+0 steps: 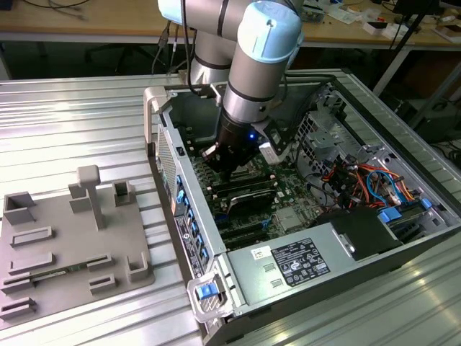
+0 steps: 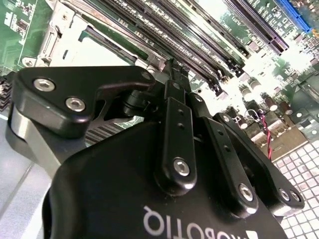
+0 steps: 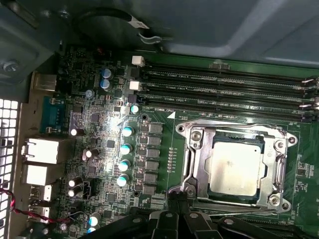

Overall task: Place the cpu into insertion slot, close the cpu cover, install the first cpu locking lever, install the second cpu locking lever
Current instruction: 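Install the second cpu locking lever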

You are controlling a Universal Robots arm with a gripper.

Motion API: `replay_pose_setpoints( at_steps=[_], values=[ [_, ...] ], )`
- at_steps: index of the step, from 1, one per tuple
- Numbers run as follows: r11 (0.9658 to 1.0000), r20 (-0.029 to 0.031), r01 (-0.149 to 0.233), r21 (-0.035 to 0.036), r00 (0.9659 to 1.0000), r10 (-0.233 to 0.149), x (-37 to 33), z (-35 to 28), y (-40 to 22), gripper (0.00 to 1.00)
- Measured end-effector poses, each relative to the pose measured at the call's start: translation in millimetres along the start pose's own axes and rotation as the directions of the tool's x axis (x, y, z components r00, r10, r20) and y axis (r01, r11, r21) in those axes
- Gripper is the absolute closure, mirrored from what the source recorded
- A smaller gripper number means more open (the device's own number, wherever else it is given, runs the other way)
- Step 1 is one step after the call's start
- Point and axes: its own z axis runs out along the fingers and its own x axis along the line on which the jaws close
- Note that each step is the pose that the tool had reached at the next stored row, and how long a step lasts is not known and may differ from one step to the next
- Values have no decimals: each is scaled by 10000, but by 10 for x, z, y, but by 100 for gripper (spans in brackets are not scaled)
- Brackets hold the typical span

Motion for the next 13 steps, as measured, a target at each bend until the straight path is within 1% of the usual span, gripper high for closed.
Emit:
replay_pose_setpoints(
  at_steps=[8,13],
  values=[
    [9999,12,3,-101,10000,-3,-1,20,8,89],
    [9999,13,4,-111,10000,-4,-2,27,25,89]
  ],
)
